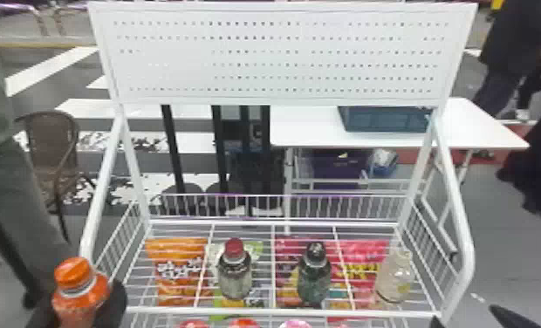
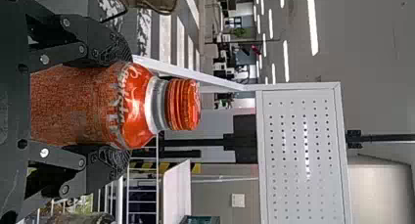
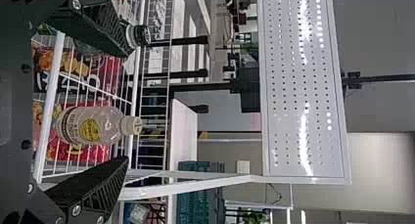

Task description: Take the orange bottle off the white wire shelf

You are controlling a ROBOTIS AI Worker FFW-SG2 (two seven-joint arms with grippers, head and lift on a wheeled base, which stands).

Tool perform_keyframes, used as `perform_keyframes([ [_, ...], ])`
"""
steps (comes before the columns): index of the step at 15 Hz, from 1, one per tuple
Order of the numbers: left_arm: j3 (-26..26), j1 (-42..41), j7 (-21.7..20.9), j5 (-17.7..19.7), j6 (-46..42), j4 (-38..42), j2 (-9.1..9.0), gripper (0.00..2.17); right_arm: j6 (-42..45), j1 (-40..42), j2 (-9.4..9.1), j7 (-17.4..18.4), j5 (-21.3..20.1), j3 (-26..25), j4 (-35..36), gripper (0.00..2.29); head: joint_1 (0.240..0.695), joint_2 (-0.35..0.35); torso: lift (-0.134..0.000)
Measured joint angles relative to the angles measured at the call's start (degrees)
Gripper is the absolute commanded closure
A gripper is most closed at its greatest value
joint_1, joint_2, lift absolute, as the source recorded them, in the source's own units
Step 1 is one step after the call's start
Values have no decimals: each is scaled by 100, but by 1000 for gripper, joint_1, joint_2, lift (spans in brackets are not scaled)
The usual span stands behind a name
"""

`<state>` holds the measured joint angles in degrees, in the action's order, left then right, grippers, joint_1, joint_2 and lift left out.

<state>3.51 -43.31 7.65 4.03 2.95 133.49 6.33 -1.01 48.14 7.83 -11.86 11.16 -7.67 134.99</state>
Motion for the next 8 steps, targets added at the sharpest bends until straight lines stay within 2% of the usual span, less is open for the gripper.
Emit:
perform_keyframes([
  [8,-35,-36,0,-16,0,59,0,768,0,46,8,0,35,-7,41,151,499,0,0],
])
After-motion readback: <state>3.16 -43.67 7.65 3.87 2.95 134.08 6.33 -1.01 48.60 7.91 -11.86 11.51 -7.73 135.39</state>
